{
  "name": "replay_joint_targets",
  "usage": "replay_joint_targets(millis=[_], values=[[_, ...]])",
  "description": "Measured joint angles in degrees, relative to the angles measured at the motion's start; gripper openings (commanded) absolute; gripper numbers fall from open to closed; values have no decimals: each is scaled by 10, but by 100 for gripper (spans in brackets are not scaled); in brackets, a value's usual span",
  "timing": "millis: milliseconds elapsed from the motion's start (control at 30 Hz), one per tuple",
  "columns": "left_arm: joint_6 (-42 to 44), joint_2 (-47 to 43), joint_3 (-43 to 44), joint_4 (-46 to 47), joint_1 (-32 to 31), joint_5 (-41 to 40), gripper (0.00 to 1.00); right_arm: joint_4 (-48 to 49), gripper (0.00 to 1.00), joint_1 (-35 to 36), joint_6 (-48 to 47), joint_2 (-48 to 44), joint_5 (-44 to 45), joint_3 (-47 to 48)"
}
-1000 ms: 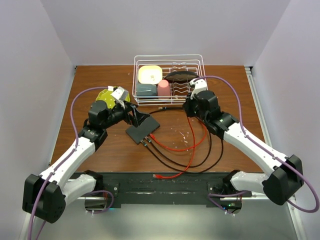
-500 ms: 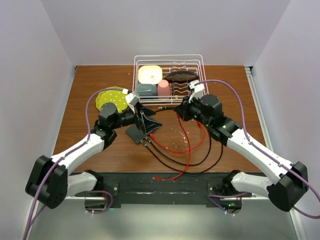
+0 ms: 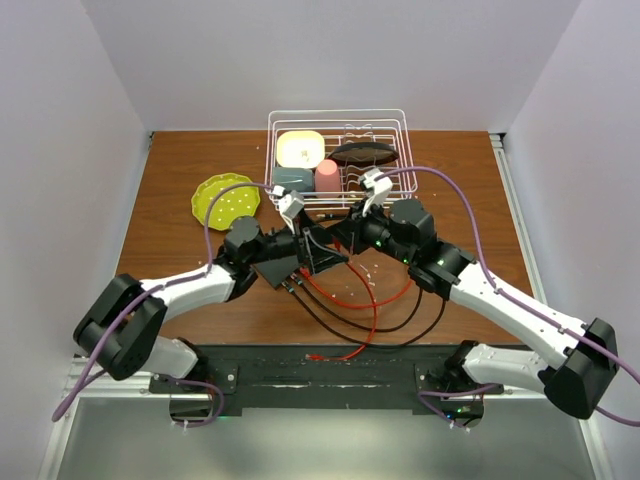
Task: Insert the plug into the switch port
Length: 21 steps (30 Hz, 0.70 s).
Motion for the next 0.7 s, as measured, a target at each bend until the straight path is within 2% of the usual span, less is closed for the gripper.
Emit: replay_joint_targets(millis=[100, 133, 167, 200, 267, 300, 400, 433, 500, 533, 700], values=[[-16, 17, -1, 26, -17, -20, 46, 2, 0, 13, 8, 0, 0, 0], [-22, 21, -3, 40, -20, -26, 16, 3, 0, 15, 10, 0, -1, 0], [-28, 25, -5, 52, -22, -30, 5, 5, 0, 17, 12, 0, -1, 0], [-35, 28, -6, 61, -23, -34, 0, 6, 2, 18, 14, 0, -1, 0], [-41, 29, -7, 70, -23, -41, 0, 9, 20, 18, 15, 0, -1, 1], [-43, 28, -9, 73, -23, -45, 0, 10, 39, 18, 15, 0, 0, 2], [-38, 11, -16, 57, -26, -64, 0, 5, 63, 19, 15, -8, 11, 1], [-32, -2, -16, 37, -26, -76, 0, 3, 74, 18, 15, -19, 17, -3], [-19, -35, -16, -4, -26, -113, 0, -1, 80, 17, 12, -50, 24, -16], [-13, -54, -16, -28, -26, -134, 0, -3, 87, 18, 8, -69, 25, -23], [-6, -134, -13, -121, -21, -237, 0, 2, 93, 21, -2, -135, 22, -71]])
